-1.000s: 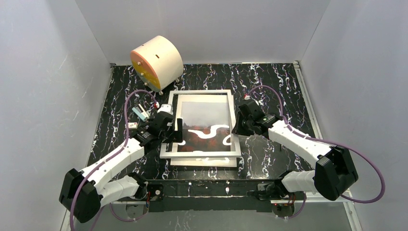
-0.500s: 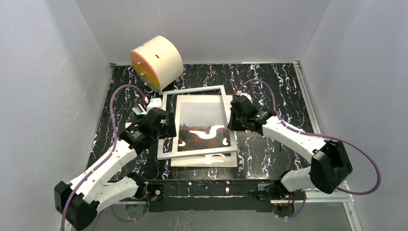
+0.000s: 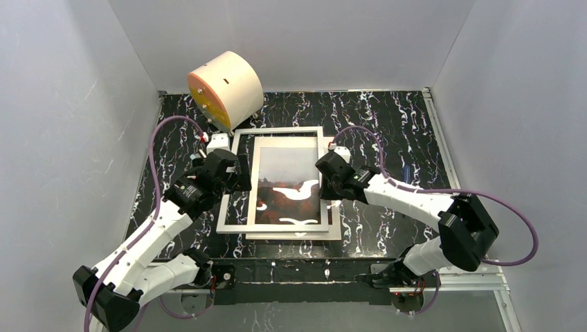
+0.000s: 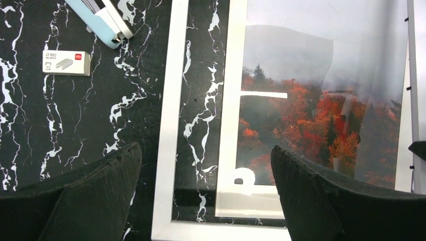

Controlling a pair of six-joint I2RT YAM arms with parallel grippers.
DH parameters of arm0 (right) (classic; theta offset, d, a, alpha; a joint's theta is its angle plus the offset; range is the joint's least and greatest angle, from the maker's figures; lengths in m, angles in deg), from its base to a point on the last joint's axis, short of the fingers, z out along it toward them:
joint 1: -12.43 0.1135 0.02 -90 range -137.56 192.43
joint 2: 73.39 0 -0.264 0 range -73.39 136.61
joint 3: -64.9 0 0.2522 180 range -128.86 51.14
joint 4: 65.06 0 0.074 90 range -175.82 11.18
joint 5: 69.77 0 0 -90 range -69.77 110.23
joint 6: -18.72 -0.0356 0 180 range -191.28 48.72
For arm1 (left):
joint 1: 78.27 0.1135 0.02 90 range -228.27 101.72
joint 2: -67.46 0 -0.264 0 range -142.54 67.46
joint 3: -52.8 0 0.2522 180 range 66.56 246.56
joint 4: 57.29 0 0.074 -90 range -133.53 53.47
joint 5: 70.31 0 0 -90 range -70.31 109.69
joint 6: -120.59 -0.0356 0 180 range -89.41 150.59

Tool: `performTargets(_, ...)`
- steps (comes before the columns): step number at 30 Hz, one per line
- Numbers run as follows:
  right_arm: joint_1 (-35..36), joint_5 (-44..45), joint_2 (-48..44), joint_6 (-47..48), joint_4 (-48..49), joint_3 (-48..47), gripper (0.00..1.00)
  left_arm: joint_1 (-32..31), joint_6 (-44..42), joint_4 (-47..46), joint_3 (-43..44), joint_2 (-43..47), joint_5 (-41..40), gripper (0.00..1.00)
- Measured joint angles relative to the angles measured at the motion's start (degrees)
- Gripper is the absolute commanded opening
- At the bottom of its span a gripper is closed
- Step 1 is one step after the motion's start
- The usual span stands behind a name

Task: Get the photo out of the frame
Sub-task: Place the photo frame item in the photo frame.

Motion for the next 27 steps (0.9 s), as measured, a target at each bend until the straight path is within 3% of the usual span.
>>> performTargets(11, 1.0, -3.1, -12.0, 0.1, 0.9, 9.1, 0.01, 0.0, -0.1, -1.8, -1.0, -0.2, 1.9, 0.98)
performTargets(22, 8.4, 0.3, 0.2, -3.5, 2.5, 4.6, 0.01, 0.0, 0.0, -6.0, -3.7, -2.8, 7.3, 0.98)
performTargets(27, 9.4, -0.5, 2.5, -4.4, 4.1, 4.4, 0.19, 0.0, 0.2, -9.6, -9.4, -3.2, 12.1, 0.98)
